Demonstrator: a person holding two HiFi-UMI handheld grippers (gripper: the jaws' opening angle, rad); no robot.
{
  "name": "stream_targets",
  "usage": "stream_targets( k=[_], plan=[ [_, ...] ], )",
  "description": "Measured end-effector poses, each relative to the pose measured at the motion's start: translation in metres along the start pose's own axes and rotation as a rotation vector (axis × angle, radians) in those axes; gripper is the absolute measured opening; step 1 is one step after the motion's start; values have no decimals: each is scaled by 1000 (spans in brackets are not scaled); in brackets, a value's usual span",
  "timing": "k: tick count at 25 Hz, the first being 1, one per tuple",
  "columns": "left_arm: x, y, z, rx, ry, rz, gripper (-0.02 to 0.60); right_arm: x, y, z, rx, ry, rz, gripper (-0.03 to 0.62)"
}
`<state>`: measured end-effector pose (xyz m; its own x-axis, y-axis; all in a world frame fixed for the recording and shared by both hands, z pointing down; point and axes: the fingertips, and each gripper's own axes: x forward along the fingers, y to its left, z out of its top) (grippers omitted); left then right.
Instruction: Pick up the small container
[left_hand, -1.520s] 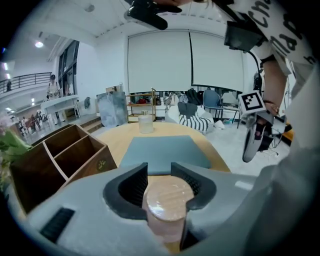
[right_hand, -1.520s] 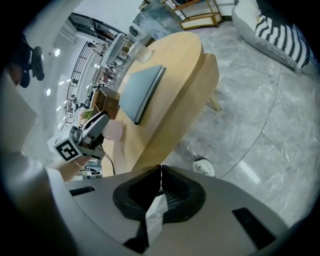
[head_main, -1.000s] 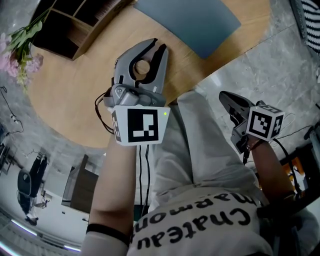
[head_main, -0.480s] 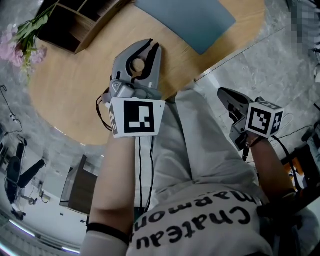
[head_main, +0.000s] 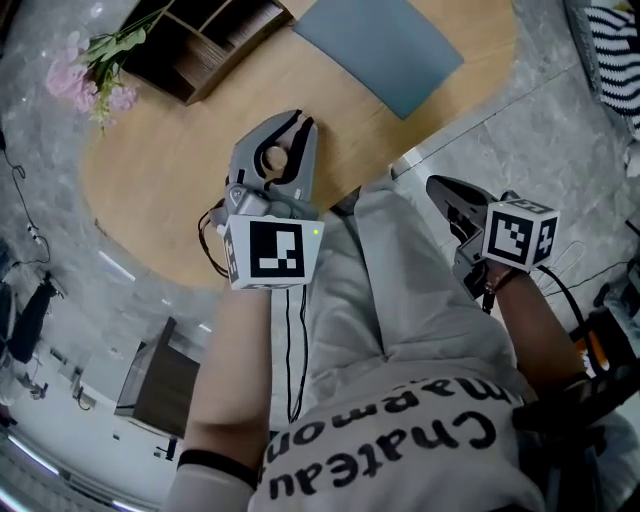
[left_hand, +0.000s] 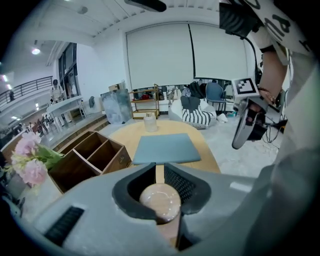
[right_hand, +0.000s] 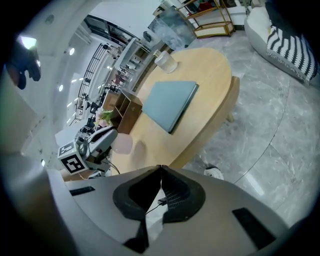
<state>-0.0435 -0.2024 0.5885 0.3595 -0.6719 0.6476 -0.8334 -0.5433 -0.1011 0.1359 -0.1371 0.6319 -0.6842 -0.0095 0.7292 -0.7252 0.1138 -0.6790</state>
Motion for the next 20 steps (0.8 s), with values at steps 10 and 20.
stream_targets(
  k=[10, 20],
  plan=[
    [-44, 23, 23, -45, -15, 47, 57, -12, 54, 38, -58, -49, 39, 12],
    [-91, 48, 69, -61, -49, 123, 57, -33, 117, 71, -150, -80, 104, 12]
  ],
)
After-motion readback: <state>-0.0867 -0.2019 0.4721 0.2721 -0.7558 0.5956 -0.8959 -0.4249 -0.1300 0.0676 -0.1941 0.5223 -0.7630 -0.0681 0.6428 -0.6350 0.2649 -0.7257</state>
